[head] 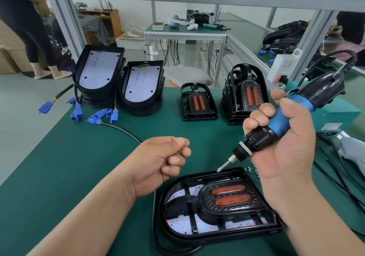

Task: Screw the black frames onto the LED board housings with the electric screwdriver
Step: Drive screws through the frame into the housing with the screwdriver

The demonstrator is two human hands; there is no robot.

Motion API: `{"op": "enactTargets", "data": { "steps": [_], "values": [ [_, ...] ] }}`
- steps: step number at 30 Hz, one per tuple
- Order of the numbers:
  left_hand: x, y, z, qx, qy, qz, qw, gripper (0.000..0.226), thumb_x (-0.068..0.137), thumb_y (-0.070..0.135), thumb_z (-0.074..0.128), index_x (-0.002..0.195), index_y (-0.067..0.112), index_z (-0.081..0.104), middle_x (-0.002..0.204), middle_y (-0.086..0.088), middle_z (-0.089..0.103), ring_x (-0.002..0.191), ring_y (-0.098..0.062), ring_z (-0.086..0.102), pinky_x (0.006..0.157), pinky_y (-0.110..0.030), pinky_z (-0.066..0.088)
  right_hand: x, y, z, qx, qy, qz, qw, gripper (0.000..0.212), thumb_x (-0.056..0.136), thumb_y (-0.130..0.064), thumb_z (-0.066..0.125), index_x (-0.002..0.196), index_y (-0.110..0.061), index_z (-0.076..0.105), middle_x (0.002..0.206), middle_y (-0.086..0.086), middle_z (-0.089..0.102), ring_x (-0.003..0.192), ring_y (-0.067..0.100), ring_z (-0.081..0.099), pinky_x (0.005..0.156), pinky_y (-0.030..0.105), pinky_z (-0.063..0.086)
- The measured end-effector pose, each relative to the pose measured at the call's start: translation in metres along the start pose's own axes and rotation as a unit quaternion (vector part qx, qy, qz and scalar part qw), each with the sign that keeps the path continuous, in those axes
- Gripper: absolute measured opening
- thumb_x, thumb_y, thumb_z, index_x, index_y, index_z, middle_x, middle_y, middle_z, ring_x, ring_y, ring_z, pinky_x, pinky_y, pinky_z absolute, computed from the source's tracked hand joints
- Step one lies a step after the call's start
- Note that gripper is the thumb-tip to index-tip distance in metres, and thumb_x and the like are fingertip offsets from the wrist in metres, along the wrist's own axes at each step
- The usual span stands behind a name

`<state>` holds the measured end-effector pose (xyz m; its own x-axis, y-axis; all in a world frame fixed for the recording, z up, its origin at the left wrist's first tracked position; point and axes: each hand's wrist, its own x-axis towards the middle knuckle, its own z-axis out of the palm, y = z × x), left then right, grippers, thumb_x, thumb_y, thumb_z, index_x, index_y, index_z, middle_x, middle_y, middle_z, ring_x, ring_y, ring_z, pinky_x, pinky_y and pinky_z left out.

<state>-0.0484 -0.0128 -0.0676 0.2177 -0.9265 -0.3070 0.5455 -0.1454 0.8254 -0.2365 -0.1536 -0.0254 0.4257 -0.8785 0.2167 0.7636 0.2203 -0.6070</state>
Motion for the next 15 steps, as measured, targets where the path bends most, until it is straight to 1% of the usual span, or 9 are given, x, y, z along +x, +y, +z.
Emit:
{"op": "enactTargets", "data": {
  "steps": [3, 5, 7, 11, 15],
  "values": [
    [-0.0001, -0.0011, 0.0008, 0.018, -0.024, 0.000, 1.000, 0.022, 0.097, 0.029, 0.068, 0.099, 0.007, 0.067, 0.081, -0.005, 0.062, 0.055, -0.006, 0.041, 0.041, -0.014, 0.032, -0.0008, 0.0015, 0.0007, 0.001, -0.002, 0.005, 1.000, 0.015, 0.102, -0.019, 0.051, 0.113, -0.018, 0.060, 0.080, -0.004, 0.051, 0.066, 0.011, 0.047, 0.066, 0.025, 0.047],
    [0.0007, -0.0018, 0.0013, 0.021, -0.033, 0.000, 0.999, 0.023, 0.096, 0.033, 0.069, 0.094, 0.010, 0.072, 0.082, -0.004, 0.062, 0.056, -0.006, 0.041, 0.042, -0.014, 0.033, -0.0012, 0.0016, 0.0006, 0.003, -0.001, 0.004, 1.000, 0.014, 0.102, -0.019, 0.052, 0.112, -0.018, 0.061, 0.080, -0.003, 0.051, 0.066, 0.011, 0.047, 0.066, 0.025, 0.047],
    [0.0018, -0.0026, 0.0017, 0.023, -0.036, -0.001, 0.999, 0.024, 0.096, 0.034, 0.069, 0.091, 0.012, 0.076, 0.083, -0.004, 0.062, 0.057, -0.006, 0.042, 0.043, -0.015, 0.033, -0.0013, 0.0014, 0.0000, 0.004, 0.000, 0.002, 1.000, 0.014, 0.102, -0.019, 0.052, 0.113, -0.018, 0.061, 0.080, -0.003, 0.051, 0.066, 0.011, 0.047, 0.066, 0.025, 0.047],
    [0.0034, -0.0037, 0.0012, 0.014, -0.035, -0.001, 0.999, 0.024, 0.097, 0.033, 0.068, 0.089, 0.012, 0.076, 0.084, -0.005, 0.061, 0.060, -0.007, 0.043, 0.044, -0.016, 0.034, -0.0005, 0.0018, -0.0016, 0.002, 0.001, 0.003, 1.000, 0.016, 0.101, -0.019, 0.053, 0.115, -0.018, 0.060, 0.080, -0.003, 0.051, 0.066, 0.011, 0.048, 0.067, 0.025, 0.048],
    [0.0045, -0.0040, 0.0011, 0.020, -0.032, 0.001, 0.999, 0.025, 0.095, 0.032, 0.069, 0.094, 0.009, 0.078, 0.077, -0.001, 0.055, 0.057, -0.006, 0.037, 0.043, -0.015, 0.029, 0.0009, 0.0030, -0.0003, 0.000, 0.003, 0.002, 1.000, 0.015, 0.101, -0.019, 0.053, 0.113, -0.018, 0.061, 0.080, -0.003, 0.052, 0.067, 0.012, 0.048, 0.067, 0.025, 0.048]
  ]
}}
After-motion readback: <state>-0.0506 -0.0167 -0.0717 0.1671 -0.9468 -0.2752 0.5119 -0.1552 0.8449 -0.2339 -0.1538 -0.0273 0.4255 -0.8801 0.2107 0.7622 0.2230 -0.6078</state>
